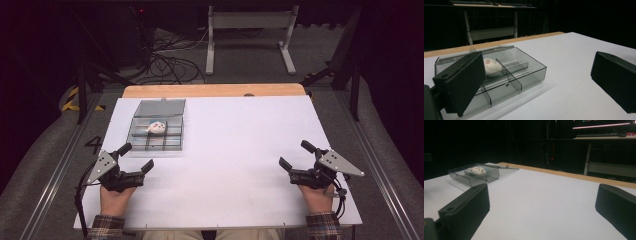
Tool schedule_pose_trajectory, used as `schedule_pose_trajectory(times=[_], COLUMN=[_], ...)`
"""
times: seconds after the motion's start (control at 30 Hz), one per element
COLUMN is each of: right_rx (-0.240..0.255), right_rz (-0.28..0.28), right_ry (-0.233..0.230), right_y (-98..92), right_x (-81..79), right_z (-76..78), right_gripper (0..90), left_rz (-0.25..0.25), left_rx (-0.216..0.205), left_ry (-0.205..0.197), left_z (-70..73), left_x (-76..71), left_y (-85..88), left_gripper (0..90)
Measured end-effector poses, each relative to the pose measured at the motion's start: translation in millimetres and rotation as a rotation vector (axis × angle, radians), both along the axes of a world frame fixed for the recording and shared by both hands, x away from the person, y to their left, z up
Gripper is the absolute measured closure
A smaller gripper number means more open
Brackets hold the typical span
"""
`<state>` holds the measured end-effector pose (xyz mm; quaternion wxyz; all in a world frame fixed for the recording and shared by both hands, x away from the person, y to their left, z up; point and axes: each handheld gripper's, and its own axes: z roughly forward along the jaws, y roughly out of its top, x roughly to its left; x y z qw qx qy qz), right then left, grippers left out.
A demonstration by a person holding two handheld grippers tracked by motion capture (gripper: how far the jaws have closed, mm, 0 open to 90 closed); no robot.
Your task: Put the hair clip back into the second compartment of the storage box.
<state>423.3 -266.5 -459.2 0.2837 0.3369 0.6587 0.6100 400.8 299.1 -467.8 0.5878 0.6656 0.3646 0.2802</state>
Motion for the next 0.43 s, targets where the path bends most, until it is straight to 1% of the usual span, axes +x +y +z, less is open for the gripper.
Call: schedule_pose_trajectory(times=[0.23,0.4,0.43], right_rx=[0.008,-0.001,-0.001], right_rz=[0.003,0.004,0.001], right_ry=[-0.002,-0.002,0.006], right_y=[-0.1,-0.4,-0.5], right_x=[-0.8,-1.1,-0.6], right_z=[0.5,0.9,0.6], right_gripper=[0.0,0.0,0.0], left_rz=[0.011,0.013,0.015], left_rx=[-0.007,-0.002,0.006], left_ry=[-0.002,0.002,0.002], left_z=[0.5,0.3,0.4], left_x=[-0.5,-0.1,-0.2], left_y=[1.3,3.1,3.3], left_gripper=[0.3,0.4,0.4])
